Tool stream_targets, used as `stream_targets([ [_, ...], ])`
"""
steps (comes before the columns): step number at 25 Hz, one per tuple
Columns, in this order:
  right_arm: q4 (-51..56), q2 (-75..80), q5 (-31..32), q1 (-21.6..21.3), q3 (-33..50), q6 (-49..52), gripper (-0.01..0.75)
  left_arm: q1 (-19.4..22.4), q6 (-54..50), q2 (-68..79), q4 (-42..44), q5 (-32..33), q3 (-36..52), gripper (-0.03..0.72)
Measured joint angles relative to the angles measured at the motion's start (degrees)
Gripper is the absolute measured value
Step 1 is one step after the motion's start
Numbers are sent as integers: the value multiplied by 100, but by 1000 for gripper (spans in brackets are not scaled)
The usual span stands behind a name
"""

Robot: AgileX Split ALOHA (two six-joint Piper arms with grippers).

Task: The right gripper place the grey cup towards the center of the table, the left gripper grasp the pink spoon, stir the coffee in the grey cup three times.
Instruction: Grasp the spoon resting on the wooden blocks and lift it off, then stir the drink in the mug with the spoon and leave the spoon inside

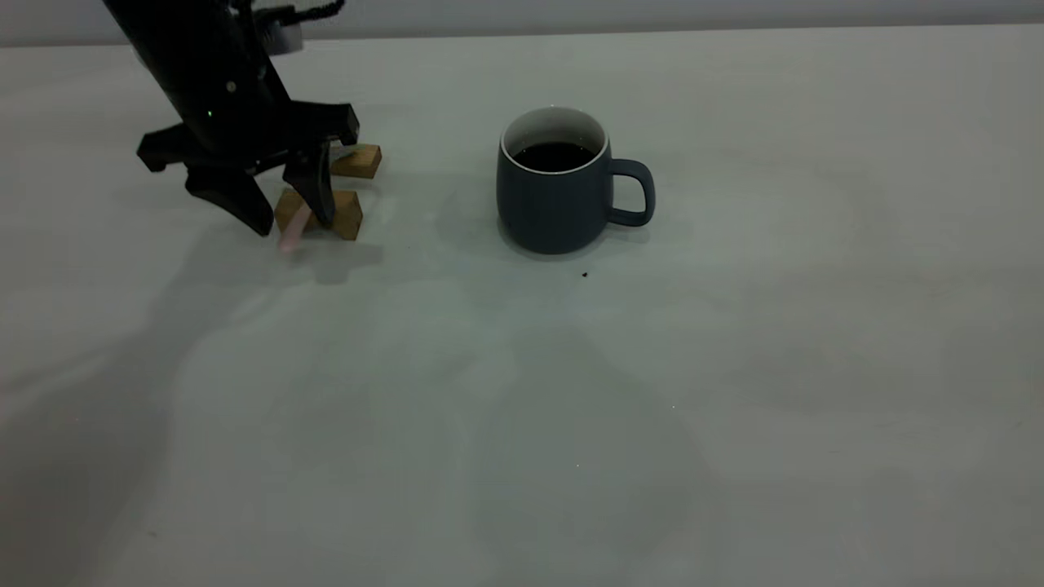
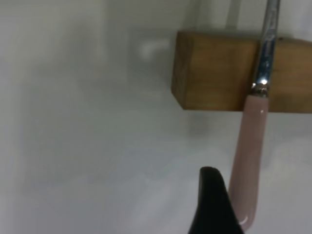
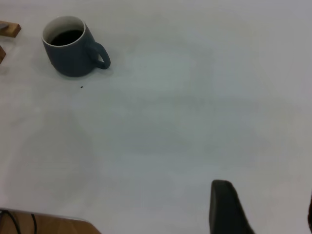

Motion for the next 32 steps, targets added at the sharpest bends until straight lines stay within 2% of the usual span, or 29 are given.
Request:
stream_targets([
  [9,0,-4,2,0,0,0,438,0,-22,457,-4,-107,-215,558],
  [13,0,-4,2,0,0,0,438,0,-22,519,-4,-135,-284,516],
  [17,0,-4,2,0,0,0,438,0,-50,529,-4,-158,-284,377],
  [21,0,-4,2,0,0,0,438,0,-174,529,-4,-166,-289,124],
  [28,0,-11,2,0,0,0,438,-21,-252,-21,-350,278,-419,124],
  [32,0,-11,2,0,0,0,438,-49,-257,-520,-1647,535,-454,124],
])
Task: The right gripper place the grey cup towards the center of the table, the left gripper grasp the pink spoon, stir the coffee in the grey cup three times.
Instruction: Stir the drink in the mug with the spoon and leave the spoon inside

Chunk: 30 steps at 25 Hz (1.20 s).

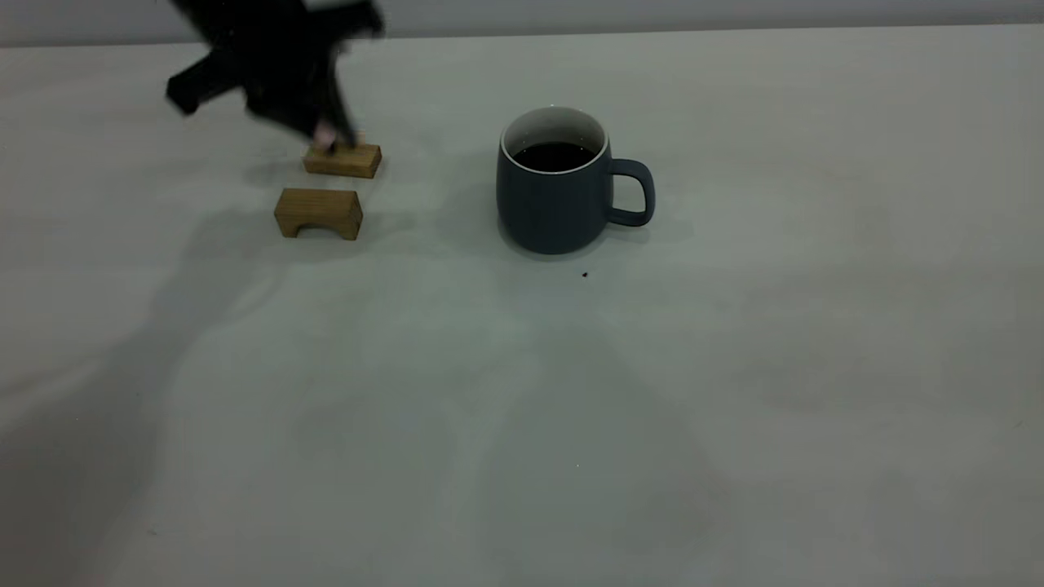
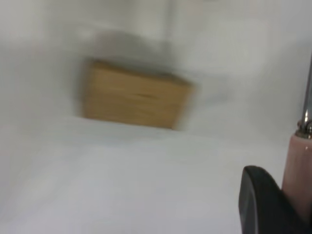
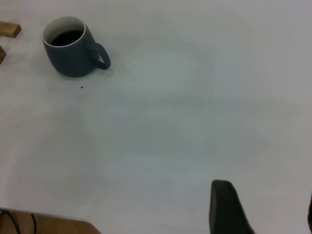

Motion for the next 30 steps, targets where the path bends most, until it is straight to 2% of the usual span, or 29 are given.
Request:
stream_targets([
  [3,0,0,0,0,0,0,438,-11,-8,-215,-1412,404,0,124],
  [9,0,0,0,0,0,0,438,-16,-21,-232,-4931,1630,0,124],
  [13,0,0,0,0,0,0,438,-16,-56,-131,-6607,2017,0,124],
  [16,0,0,0,0,0,0,438,-16,-477,-40,-7018,2103,0,124],
  [30,0,0,0,0,0,0,438,-152,-3504,365,-7079,1977,0,124],
])
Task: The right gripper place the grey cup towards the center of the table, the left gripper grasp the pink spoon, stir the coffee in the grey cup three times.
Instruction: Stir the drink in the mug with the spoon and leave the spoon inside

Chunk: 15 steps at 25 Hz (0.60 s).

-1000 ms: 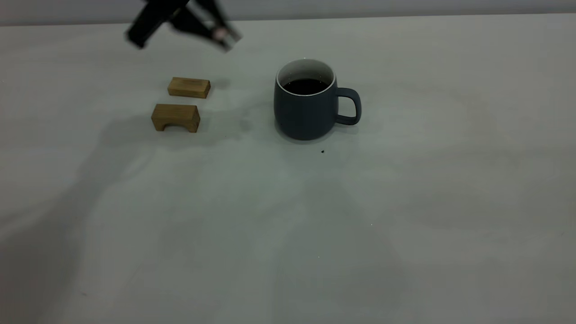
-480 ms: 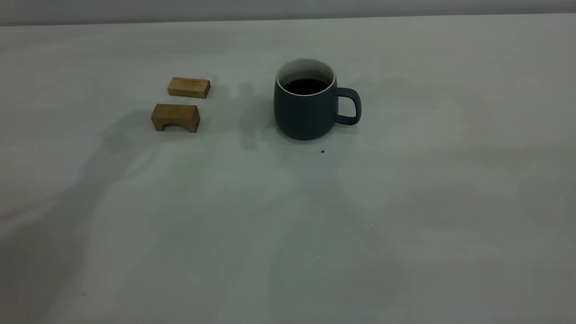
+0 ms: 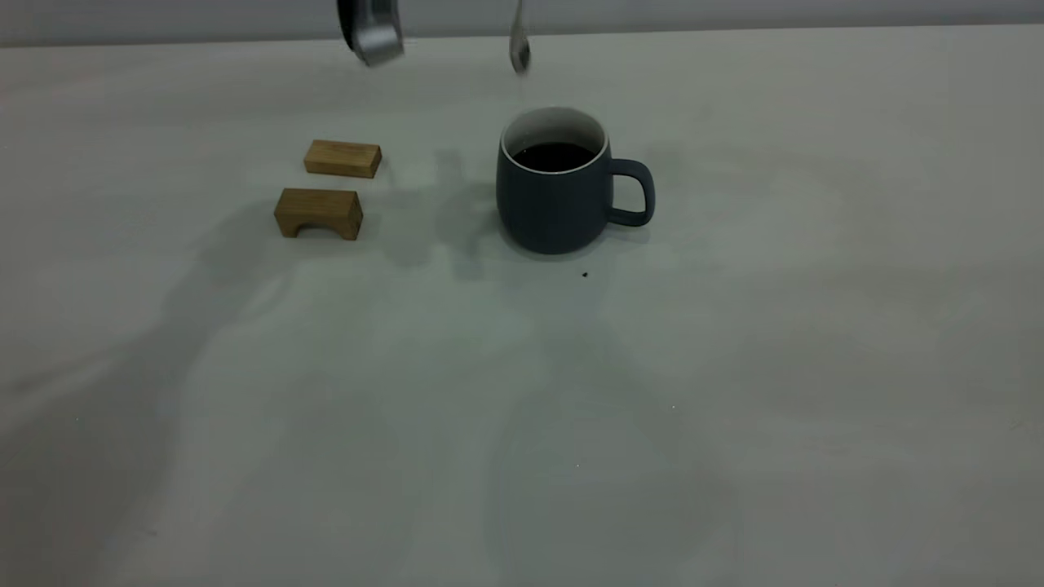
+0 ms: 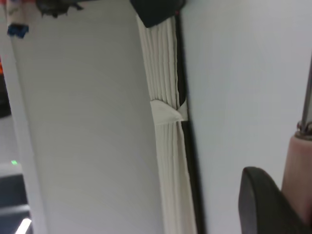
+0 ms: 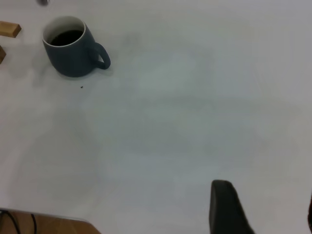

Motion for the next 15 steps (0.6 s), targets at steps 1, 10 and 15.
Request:
stream_targets([
  [1,0,0,0,0,0,0,438,-46,-99,55,0,-20,0,124],
  [10,0,0,0,0,0,0,438,-167,-174,424,-60,-175,-2,124],
  [15,0,0,0,0,0,0,438,-200,-174,775,-96,-169,-52,124],
])
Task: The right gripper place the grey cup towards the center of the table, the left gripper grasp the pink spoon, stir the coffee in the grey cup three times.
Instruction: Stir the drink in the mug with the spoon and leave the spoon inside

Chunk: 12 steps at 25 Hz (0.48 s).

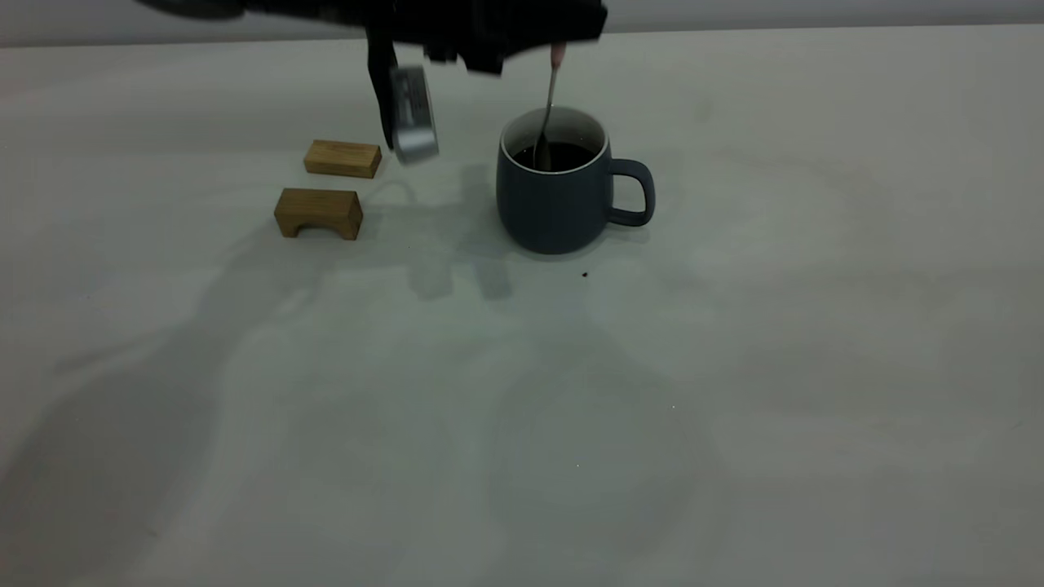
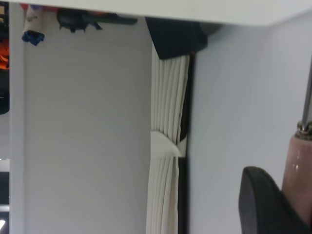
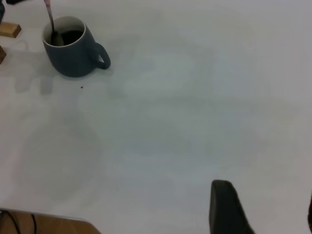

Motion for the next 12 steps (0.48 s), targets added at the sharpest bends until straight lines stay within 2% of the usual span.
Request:
stream_targets([
  [12,0,0,0,0,0,0,438,-177,-60,877,10,41,-825,124],
])
